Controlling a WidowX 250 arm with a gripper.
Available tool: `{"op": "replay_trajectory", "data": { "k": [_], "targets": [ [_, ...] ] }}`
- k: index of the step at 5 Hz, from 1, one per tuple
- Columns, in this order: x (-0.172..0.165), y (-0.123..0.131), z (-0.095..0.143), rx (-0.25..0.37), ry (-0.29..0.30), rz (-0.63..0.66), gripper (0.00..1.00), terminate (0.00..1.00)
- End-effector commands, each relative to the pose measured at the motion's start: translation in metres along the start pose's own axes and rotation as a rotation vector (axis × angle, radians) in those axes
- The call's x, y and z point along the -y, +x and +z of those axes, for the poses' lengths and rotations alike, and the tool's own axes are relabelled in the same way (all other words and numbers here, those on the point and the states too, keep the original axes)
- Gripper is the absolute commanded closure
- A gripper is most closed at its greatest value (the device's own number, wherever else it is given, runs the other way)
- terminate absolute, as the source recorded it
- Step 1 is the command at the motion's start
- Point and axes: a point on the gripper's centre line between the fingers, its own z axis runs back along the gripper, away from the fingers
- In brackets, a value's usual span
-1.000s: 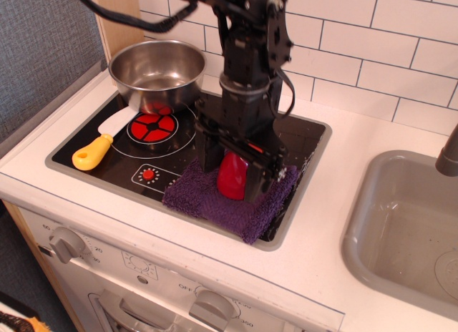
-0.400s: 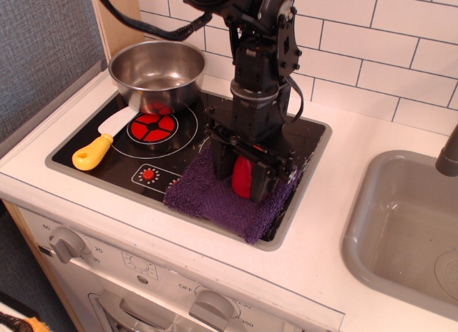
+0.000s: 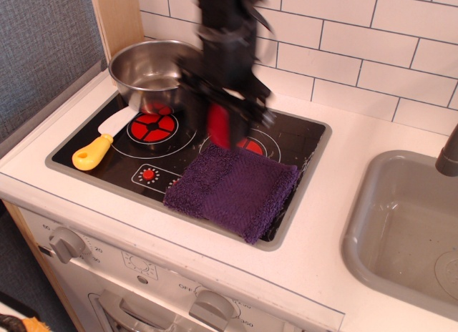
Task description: Move the red object and place it on the left burner.
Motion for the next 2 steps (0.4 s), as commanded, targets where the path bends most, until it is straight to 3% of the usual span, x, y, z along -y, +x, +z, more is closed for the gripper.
{"op": "replay_trajectory", "data": {
  "k": [1, 2],
  "targets": [
    [-0.073, -0.012, -0.013, 0.058, 0.108, 0.183, 1.00, 0.00],
    [-0.086, -0.014, -0.038, 0.051, 0.093, 0.206, 1.00, 0.00]
  ]
}}
